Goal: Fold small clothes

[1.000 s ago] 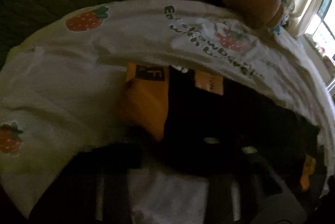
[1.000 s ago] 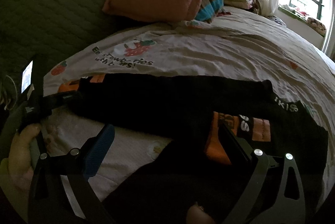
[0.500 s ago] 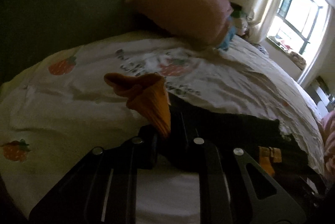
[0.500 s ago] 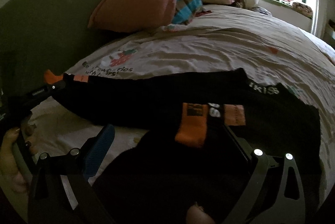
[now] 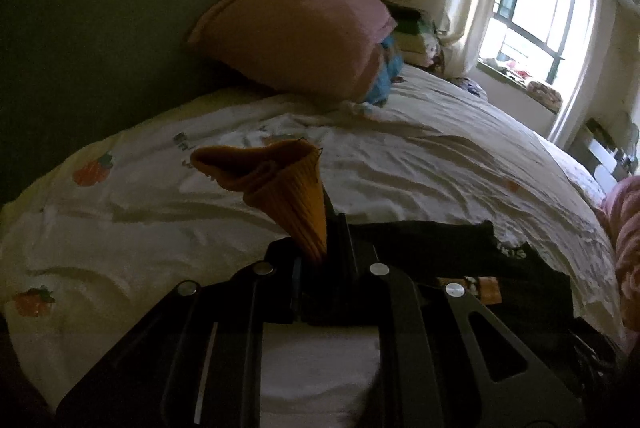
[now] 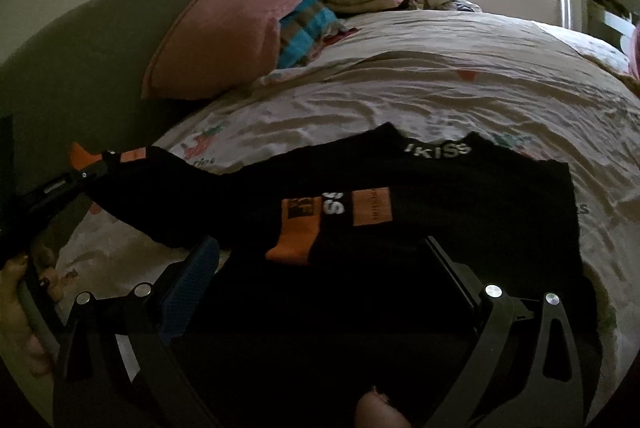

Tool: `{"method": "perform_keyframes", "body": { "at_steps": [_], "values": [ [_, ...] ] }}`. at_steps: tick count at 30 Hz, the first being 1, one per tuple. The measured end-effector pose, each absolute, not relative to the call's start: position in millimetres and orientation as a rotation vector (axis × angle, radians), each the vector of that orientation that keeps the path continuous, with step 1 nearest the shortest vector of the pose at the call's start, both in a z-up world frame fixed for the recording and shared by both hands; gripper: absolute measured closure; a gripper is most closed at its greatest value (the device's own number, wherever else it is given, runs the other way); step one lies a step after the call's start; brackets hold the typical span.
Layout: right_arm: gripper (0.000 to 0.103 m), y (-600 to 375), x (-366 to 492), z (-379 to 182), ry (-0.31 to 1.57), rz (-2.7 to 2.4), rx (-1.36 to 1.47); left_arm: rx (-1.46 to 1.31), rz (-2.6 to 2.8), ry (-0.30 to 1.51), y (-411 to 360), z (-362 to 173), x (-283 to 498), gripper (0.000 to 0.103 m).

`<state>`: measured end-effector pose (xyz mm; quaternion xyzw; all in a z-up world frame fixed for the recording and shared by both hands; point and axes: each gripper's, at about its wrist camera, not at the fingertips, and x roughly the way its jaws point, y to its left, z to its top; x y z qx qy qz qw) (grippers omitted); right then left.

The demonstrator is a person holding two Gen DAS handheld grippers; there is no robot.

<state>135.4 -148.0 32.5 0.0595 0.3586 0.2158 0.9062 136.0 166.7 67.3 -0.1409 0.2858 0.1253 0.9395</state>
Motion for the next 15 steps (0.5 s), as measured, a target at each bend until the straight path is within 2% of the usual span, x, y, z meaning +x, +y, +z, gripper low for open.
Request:
{"method": "perform_keyframes", "body": {
  "at_steps": [15],
  "values": [
    [0.005, -238, 132, 36, 0.692, 0.341, 0.231, -0.132, 0.112, 0.602, 58, 89, 171, 0.097]
  ]
}}
